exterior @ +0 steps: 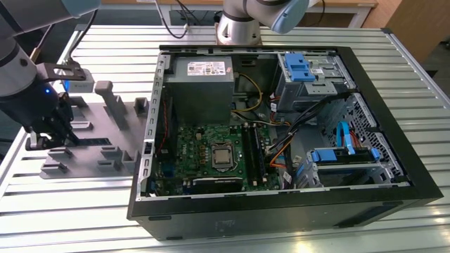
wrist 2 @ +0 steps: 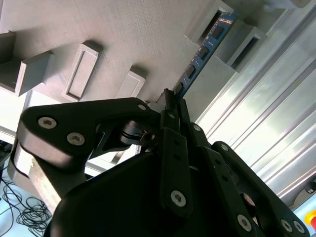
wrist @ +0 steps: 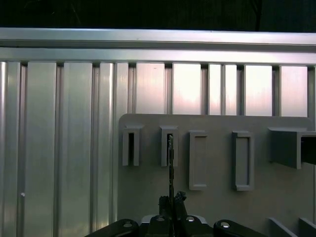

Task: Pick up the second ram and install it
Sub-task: 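Pick up the second ram and move it above second insertion slot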

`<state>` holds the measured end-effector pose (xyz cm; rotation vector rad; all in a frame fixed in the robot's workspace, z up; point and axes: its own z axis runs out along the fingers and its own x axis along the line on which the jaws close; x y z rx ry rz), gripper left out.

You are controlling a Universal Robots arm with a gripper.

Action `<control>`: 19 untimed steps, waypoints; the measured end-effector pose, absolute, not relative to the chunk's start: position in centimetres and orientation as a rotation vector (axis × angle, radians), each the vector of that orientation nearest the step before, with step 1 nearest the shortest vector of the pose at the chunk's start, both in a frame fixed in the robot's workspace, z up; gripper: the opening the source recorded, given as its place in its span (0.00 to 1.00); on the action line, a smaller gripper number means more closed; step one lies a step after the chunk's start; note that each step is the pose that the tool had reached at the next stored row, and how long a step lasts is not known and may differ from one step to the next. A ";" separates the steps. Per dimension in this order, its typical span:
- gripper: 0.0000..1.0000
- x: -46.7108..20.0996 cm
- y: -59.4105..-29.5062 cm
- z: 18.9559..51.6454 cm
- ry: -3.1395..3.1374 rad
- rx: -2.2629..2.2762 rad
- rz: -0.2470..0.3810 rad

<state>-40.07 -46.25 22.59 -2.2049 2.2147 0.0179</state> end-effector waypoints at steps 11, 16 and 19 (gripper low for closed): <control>0.14 -40.1 -46.2 22.8 2.215 -2.205 0.018; 0.14 -40.1 -46.2 22.9 2.215 -2.205 0.018; 0.14 -40.1 -46.2 23.0 2.215 -2.205 0.018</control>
